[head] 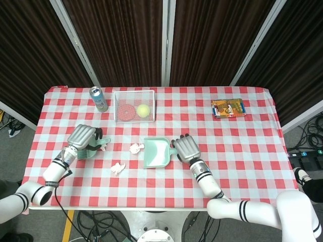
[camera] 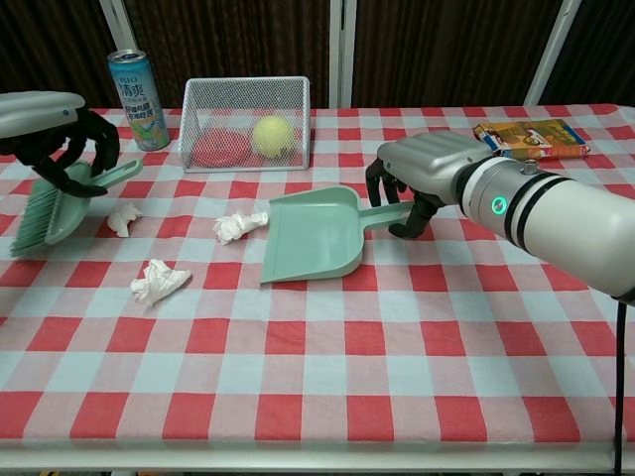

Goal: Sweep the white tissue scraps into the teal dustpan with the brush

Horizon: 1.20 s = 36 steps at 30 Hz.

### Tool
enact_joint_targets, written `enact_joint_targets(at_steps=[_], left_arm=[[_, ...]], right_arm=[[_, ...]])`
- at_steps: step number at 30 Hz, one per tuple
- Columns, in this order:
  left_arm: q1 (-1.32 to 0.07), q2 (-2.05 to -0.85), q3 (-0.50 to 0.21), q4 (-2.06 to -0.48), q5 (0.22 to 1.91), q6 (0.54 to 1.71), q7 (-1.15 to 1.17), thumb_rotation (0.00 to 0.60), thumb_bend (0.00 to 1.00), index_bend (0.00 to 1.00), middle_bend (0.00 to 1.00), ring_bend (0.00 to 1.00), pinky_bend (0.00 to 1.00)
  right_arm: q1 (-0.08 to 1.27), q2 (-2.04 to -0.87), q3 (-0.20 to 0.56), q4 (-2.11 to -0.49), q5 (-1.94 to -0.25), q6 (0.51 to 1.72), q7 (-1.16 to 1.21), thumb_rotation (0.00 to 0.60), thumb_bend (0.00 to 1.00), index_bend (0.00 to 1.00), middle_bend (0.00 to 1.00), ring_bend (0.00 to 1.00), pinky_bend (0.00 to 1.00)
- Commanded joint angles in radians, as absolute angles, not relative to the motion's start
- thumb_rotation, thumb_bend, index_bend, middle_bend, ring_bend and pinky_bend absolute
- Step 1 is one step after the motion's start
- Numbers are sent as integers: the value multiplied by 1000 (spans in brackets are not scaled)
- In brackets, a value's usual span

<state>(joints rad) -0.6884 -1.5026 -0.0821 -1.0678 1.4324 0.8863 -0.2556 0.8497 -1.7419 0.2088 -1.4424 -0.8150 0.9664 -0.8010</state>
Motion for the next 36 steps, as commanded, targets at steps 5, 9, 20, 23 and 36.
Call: enact_joint_targets(at_steps=[5, 9, 20, 23, 36], left_arm=[[-744, -1557, -102, -1056, 1449, 848, -369, 600, 418, 573, 585, 690, 876], [-768, -1560, -105, -1097, 1471, 845, -443, 600, 420, 574, 587, 681, 876], [-850, -1570, -97, -1158, 1549, 840, -567, 600, 423, 576, 588, 638, 865], [-872, -1552, -89, -1183, 1579, 846, -645, 600, 425, 576, 588, 624, 861], [-780, -1357, -77, -1423, 1462, 907, -558, 600, 439, 576, 586, 612, 858]], right_arm=[[863, -1749, 202, -1435, -805, 976, -795, 600, 374, 624, 565, 313, 308], [867, -1751, 197, -1428, -806, 975, -782, 600, 374, 623, 565, 313, 308], [871, -1743, 184, -1405, -831, 949, -719, 600, 376, 624, 565, 313, 294], [873, -1742, 181, -1392, -839, 937, -698, 600, 375, 624, 565, 313, 287], [892, -1719, 165, -1361, -900, 868, -621, 600, 375, 624, 565, 310, 260]])
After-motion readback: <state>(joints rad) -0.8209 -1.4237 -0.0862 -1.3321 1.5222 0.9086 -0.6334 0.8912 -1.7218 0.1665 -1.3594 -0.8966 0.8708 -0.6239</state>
